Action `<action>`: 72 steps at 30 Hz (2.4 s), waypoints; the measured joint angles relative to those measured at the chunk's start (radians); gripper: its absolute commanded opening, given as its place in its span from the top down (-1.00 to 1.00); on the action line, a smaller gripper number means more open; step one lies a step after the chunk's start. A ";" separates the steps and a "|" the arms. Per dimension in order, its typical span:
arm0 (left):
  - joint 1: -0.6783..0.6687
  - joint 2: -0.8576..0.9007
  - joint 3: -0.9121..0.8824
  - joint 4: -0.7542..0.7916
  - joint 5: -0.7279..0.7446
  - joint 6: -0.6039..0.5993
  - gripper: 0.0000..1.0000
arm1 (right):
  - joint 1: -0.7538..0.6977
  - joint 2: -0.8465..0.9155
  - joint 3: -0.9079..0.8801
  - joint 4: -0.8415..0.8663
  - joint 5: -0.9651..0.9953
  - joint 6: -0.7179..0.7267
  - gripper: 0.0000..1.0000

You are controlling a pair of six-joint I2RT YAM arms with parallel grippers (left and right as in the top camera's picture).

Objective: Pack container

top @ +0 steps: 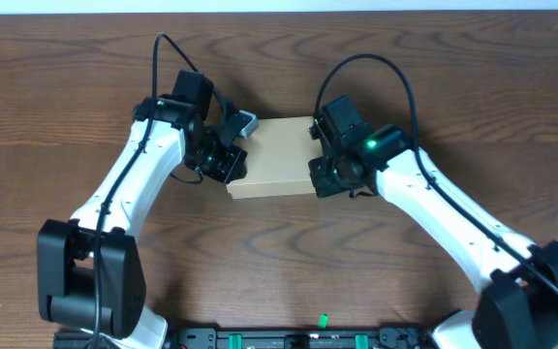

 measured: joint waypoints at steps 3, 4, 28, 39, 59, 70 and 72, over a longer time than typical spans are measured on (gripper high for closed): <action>0.000 -0.062 0.043 -0.055 -0.002 0.000 0.89 | 0.000 -0.089 0.047 -0.013 0.000 0.000 0.97; 0.000 -0.108 0.056 -0.069 -0.002 0.000 0.88 | 0.000 -0.131 0.061 -0.012 0.002 0.000 0.97; 0.000 -0.764 0.097 -0.371 -0.021 -0.007 -0.90 | 0.000 -0.726 0.100 -0.039 0.018 0.003 -0.99; 0.009 -0.851 0.097 -0.370 -0.048 -0.007 -0.91 | 0.000 -0.723 0.100 -0.042 0.018 0.003 -0.98; 0.237 -1.707 -0.727 0.035 -0.414 -0.287 -0.90 | 0.000 -0.723 0.100 -0.042 0.018 0.003 -0.99; 0.237 -1.708 -1.007 0.260 -0.382 -0.310 -0.90 | 0.000 -0.722 0.100 -0.042 0.018 0.003 -0.99; 0.237 -1.708 -1.040 0.291 -0.364 -0.310 -0.91 | 0.000 -0.722 0.100 -0.042 0.018 0.003 -0.99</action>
